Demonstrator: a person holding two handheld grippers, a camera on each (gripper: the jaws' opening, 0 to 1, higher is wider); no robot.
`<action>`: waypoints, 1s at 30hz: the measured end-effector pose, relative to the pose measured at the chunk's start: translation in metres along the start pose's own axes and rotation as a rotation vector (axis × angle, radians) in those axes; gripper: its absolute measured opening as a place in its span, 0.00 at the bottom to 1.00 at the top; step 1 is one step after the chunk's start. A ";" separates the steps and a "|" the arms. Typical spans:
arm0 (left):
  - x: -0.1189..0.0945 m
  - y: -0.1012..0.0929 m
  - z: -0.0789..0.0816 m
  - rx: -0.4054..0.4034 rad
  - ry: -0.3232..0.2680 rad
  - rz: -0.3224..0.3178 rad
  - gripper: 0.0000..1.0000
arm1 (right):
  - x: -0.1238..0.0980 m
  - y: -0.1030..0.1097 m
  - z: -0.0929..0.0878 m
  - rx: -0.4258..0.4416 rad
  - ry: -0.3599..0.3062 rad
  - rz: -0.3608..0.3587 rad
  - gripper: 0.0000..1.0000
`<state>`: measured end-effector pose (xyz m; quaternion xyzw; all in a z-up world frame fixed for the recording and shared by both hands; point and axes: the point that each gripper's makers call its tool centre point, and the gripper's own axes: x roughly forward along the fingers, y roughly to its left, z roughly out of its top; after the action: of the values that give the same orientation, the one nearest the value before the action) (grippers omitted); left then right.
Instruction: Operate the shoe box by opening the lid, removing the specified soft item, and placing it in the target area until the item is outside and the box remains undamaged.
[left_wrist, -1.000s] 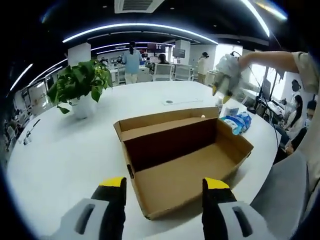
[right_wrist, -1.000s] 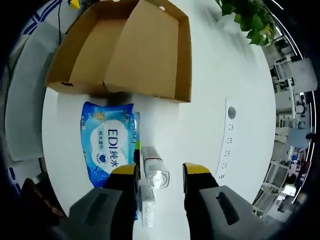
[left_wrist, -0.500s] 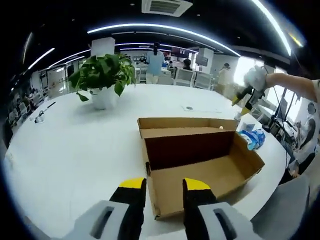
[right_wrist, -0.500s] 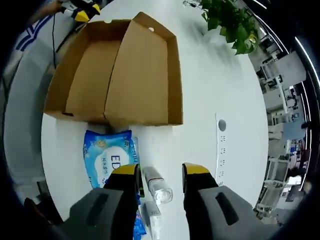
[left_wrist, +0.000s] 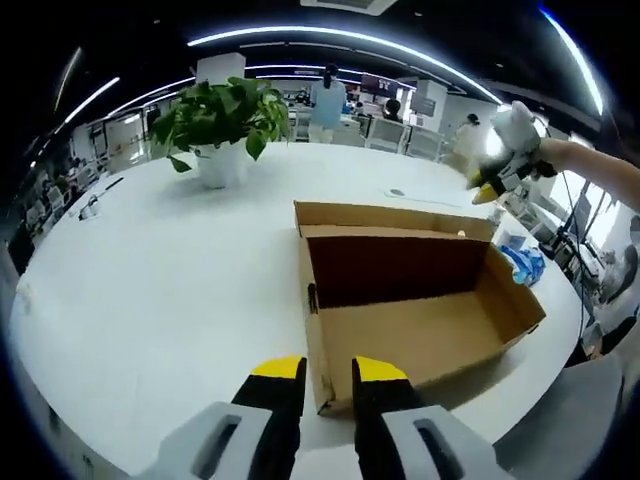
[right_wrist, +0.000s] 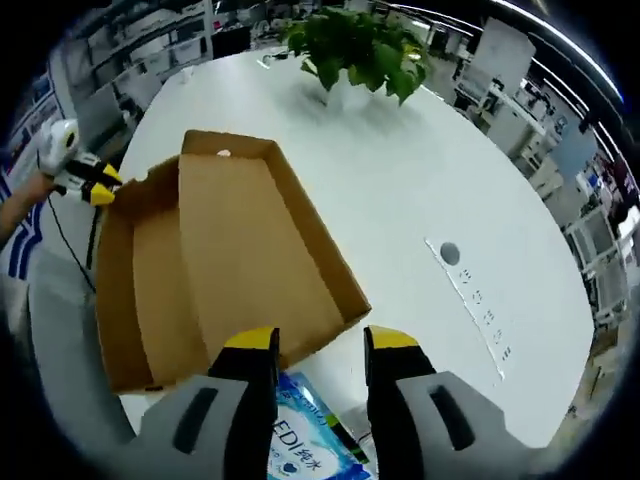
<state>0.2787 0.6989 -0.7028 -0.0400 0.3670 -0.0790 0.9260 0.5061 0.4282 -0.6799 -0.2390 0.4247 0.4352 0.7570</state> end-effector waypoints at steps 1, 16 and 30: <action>0.001 0.000 -0.002 0.006 0.009 0.004 0.18 | 0.003 0.000 -0.001 0.019 -0.001 -0.002 0.30; 0.010 0.003 -0.007 0.015 0.021 0.000 0.07 | 0.044 -0.003 -0.016 0.320 0.008 -0.043 0.23; 0.010 0.003 -0.009 -0.007 0.011 -0.001 0.07 | 0.043 -0.016 -0.021 0.417 -0.004 -0.115 0.20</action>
<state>0.2803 0.7004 -0.7164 -0.0430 0.3722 -0.0782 0.9239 0.5212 0.4240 -0.7275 -0.0999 0.4898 0.2945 0.8145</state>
